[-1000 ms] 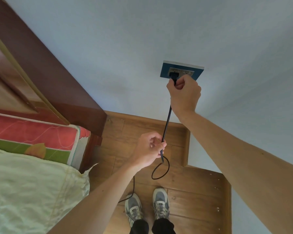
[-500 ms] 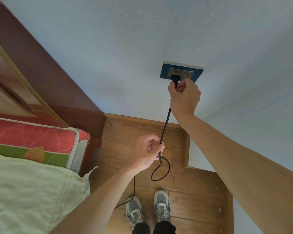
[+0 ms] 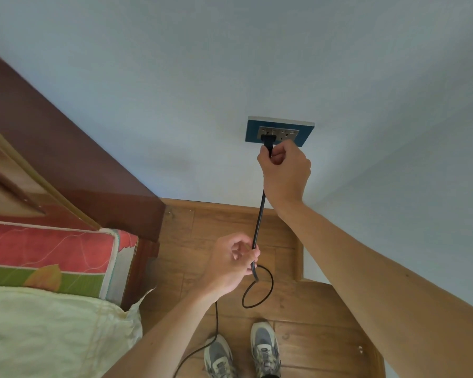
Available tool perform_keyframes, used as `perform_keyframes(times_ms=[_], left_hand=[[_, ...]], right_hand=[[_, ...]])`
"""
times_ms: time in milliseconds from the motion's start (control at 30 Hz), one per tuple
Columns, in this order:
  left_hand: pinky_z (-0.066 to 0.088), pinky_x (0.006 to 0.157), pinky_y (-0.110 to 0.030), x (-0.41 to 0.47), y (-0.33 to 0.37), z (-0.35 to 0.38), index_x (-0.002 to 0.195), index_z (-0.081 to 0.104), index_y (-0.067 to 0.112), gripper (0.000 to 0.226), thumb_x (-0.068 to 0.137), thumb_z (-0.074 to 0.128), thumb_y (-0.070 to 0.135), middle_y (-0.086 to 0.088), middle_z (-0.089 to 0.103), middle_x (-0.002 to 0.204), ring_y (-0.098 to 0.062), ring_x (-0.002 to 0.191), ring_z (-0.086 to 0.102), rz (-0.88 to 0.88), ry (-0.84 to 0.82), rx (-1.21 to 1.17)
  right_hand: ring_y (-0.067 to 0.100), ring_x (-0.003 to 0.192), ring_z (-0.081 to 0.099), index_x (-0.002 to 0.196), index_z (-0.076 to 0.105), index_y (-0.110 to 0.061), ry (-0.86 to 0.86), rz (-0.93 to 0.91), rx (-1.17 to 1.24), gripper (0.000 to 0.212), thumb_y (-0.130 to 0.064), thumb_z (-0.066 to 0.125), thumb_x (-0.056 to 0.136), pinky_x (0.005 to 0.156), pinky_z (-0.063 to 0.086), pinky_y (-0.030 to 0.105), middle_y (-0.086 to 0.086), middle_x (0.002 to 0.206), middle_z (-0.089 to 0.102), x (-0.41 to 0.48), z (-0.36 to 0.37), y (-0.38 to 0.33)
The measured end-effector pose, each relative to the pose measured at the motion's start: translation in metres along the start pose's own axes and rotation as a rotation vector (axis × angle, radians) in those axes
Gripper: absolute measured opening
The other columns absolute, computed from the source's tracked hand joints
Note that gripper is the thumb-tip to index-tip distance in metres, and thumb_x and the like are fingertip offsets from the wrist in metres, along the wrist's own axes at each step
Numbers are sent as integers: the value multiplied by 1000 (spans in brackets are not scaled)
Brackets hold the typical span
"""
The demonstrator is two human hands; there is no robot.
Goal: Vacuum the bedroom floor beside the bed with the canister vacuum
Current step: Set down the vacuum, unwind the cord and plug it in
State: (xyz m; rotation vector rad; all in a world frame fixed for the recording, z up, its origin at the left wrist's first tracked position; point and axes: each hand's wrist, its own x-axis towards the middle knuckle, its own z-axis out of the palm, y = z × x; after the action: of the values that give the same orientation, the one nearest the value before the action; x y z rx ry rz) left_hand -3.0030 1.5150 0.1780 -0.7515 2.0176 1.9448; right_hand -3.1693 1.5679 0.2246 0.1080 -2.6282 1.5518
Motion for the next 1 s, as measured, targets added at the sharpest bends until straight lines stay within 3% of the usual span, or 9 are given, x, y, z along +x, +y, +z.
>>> perform_keyframes(times_ms=[300, 667, 1000], left_hand=[[59, 62, -23, 3, 6, 4, 84, 66, 10, 8, 91, 68, 7, -14, 70, 80, -19, 75, 71, 12, -7, -24], [61, 66, -29, 13, 2, 4, 86, 67, 5, 4, 90, 69, 3, -20, 68, 82, -22, 74, 70, 45, 23, -77], [60, 64, -27, 21, 1, 3, 84, 66, 4, 7, 90, 68, 3, -20, 69, 83, -25, 76, 71, 36, 6, -44]], right_hand=[[5, 46, 40, 70, 50, -10, -30, -58, -37, 27, -14, 66, 92, 57, 37, 5, -14, 53, 43, 5, 0, -3], [6, 47, 40, 73, 49, -8, -92, -106, -60, 25, -11, 63, 93, 54, 39, 8, -9, 55, 44, 16, 2, -3], [9, 49, 45, 76, 53, -7, -121, -108, -108, 22, -15, 63, 94, 51, 40, 20, -1, 60, 53, 21, 4, 3]])
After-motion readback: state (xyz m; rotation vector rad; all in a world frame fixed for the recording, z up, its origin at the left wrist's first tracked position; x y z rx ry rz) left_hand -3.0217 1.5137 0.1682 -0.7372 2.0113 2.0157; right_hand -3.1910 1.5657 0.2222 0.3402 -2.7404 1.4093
